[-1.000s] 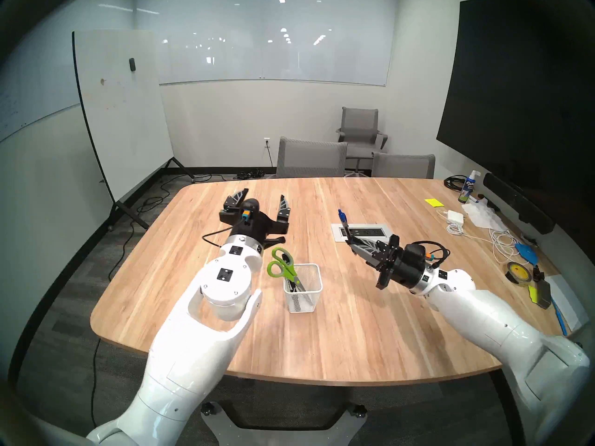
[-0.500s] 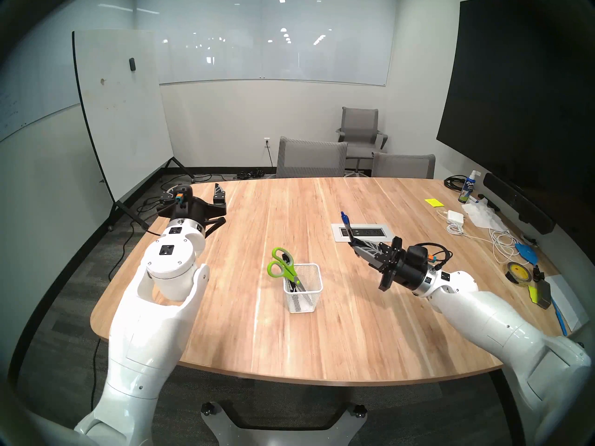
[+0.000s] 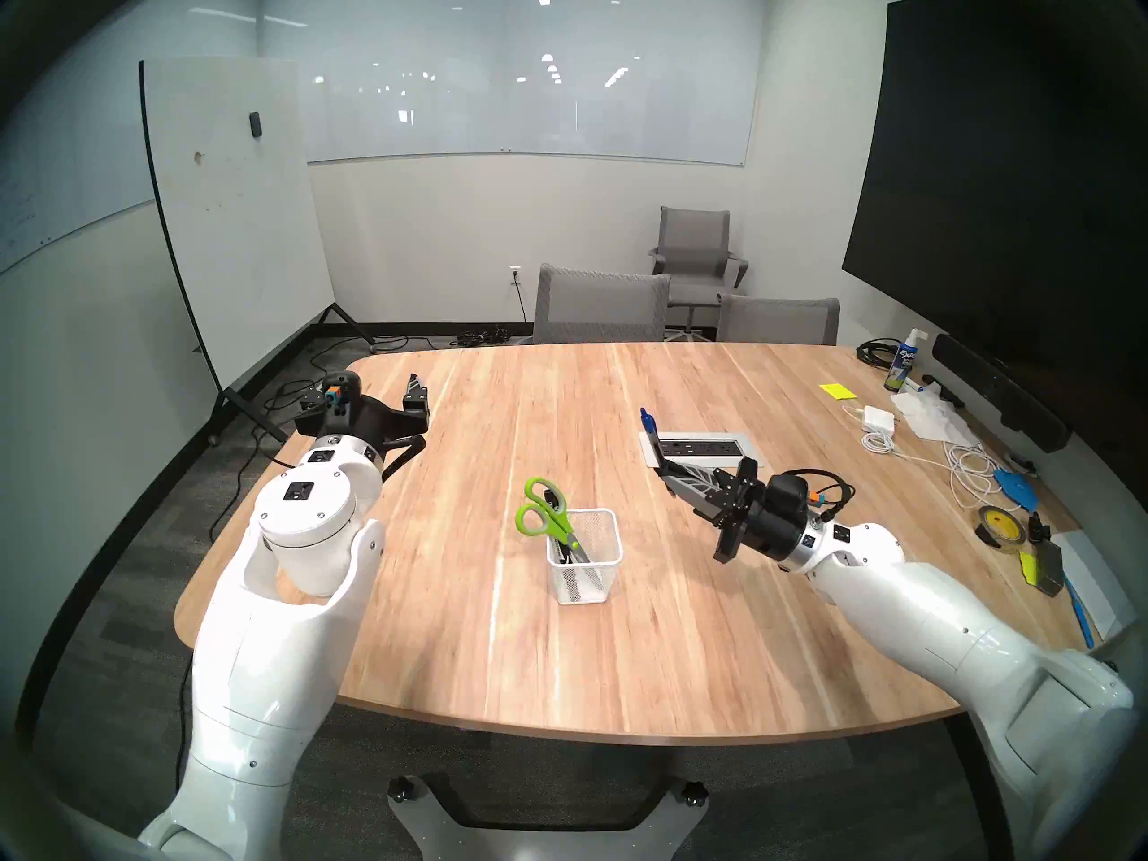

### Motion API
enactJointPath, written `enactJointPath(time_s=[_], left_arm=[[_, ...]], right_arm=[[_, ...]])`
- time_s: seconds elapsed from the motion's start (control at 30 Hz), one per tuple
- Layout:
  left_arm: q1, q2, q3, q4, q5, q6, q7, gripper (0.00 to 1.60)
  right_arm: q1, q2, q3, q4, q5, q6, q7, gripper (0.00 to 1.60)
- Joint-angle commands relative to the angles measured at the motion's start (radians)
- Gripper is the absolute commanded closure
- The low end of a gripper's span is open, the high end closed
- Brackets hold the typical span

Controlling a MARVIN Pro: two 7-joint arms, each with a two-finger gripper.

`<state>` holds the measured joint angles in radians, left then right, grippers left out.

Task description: Place the pen, the marker, and the scissors into the pen holder

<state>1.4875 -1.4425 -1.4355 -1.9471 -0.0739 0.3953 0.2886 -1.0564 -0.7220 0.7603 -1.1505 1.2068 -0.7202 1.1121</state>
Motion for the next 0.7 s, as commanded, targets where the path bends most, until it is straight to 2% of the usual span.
enactJointPath(time_s=[0.0,0.67], left_arm=[[-0.011,-0.002,0.003,-0.031,0.005,-0.01,0.005,0.0],[-0.01,-0.002,0.004,-0.032,0.006,-0.011,0.007,0.0]], right_arm=[[0.025,-0.003,-0.01,-0.045,-0.004,0.008,0.072,1.6],[0.061,-0.058,-0.044,-0.031,-0.021,0.038,0.075,1.6]])
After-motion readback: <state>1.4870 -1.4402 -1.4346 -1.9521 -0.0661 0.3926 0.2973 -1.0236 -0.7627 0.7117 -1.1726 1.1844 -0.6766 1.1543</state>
